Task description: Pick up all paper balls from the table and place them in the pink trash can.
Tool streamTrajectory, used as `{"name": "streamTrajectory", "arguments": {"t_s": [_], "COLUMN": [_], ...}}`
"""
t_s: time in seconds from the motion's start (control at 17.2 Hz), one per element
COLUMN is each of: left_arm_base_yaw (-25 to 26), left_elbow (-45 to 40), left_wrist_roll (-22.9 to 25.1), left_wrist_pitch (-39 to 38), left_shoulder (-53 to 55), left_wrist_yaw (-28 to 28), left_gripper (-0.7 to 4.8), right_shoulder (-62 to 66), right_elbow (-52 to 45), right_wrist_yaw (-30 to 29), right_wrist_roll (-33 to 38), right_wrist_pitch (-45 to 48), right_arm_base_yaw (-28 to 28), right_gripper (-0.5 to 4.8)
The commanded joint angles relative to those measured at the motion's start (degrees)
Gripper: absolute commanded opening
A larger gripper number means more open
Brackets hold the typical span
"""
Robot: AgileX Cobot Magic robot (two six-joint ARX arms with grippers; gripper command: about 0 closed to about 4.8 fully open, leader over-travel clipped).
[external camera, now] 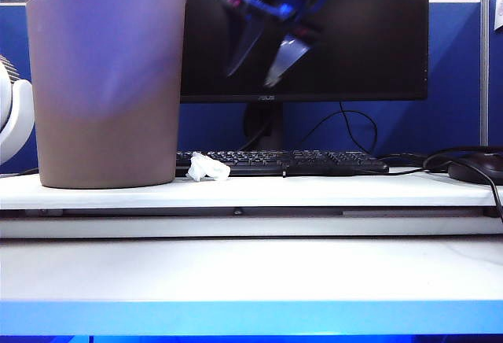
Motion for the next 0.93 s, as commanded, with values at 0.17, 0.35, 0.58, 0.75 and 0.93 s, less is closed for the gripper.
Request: {"name": "streamTrajectory", "arguments": {"t_s": [0.17,0.35,0.58,0.75,0.93], "left_arm_base_yaw": [0.0,0.0,0.0,0.0,0.0], "left_elbow": [0.3,0.3,0.3,0.3,0.4], "left_wrist_roll": [-0.2,0.1,0.1,0.1,0.2], "left_wrist_pitch": [-2.1,-2.1,-1.9,-1.7,-0.9], "left_shoulder": [-0.2,-0.2,-0.2,-0.2,-0.2], "left_wrist_yaw": [16.7,16.5,16.5,16.5,15.3], "left_gripper": [0.55,0.55,0.55,0.55,0.55], "right_shoulder": [9.1,11.4,14.7,16.6,16.5], "right_elbow": [-0.8,-0.8,-0.8,-0.8,-0.5], "right_wrist_yaw": [-8.1,-9.7,-11.8,-11.6,-9.7], "right_wrist_roll": [-1.4,-1.4,-1.3,-1.2,-1.2], "right_wrist_pitch": [11.4,13.5,17.7,20.4,20.8], "right_arm_base_yaw": [-0.2,-0.1,-0.1,-0.1,-0.2], "right_gripper": [4.79,4.79,4.79,3.04,-0.01]}}
